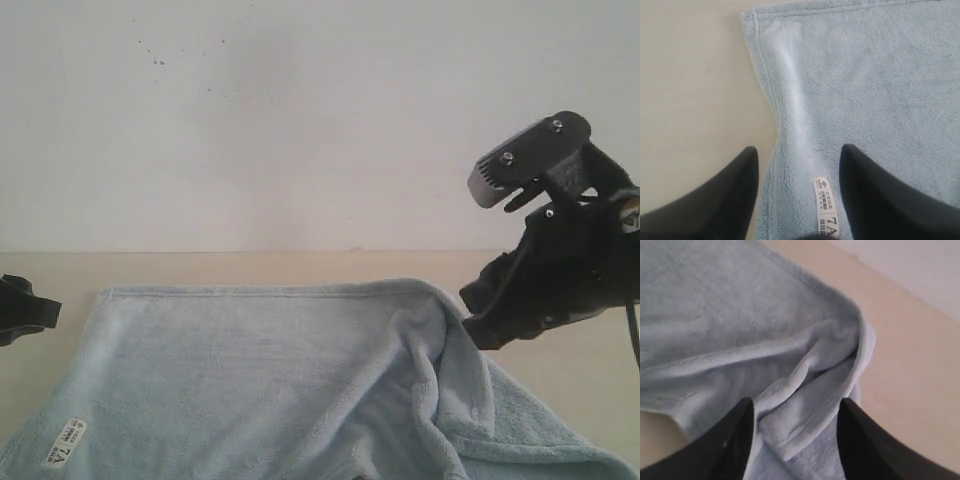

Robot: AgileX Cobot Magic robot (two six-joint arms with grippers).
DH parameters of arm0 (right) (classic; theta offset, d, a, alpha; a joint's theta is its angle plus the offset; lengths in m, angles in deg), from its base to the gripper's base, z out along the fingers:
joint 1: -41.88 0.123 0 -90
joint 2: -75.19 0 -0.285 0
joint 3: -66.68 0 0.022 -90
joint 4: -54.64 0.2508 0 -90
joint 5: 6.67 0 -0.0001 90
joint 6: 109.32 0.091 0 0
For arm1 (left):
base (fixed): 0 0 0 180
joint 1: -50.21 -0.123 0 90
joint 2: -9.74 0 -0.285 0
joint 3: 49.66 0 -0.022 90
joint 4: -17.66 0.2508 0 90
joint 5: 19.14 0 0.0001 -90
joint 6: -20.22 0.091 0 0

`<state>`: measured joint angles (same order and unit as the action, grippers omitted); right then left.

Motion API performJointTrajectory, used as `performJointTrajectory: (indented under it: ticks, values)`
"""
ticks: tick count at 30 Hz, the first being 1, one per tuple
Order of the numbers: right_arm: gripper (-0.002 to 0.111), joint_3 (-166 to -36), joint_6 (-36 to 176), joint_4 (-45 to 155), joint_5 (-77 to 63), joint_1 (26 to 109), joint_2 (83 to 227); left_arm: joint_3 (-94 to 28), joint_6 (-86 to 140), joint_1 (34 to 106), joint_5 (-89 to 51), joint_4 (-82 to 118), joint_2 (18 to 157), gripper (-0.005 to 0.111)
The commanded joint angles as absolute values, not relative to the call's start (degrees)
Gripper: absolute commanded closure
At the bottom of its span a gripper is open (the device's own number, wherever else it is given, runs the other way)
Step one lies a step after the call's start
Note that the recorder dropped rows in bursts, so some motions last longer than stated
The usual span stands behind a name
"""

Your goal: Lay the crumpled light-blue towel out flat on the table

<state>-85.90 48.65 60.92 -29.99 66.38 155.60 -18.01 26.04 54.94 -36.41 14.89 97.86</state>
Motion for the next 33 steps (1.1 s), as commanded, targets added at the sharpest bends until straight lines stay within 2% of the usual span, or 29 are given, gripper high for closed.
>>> performJointTrajectory:
  ticks: [1,7,11,14,26,33]
  values:
    - [0.060,-86.61,67.15,60.26,-38.27,66.41,156.51,-17.70,26.32,54.91,-36.25,14.09,97.57,0.059]
    - [0.060,-80.36,77.41,66.27,-28.64,63.49,159.43,-17.70,26.32,54.91,-36.53,13.69,97.57,0.059]
    - [0.060,-74.69,73.36,78.96,-20.26,60.07,161.50,-17.70,26.32,54.91,-36.42,13.67,97.57,0.059]
    - [0.060,-73.28,69.42,81.84,-21.43,57.68,163.70,-17.70,26.32,54.91,-35.81,13.67,97.57,0.059]
    - [0.060,-73.99,25.03,123.11,-21.96,55.25,176.11,-17.70,26.32,54.91,-35.72,13.56,97.57,0.059]
    - [0.060,-76.96,14.99,131.99,-27.06,53.75,181.38,-17.70,26.32,54.91,-35.37,13.56,97.57,0.059]
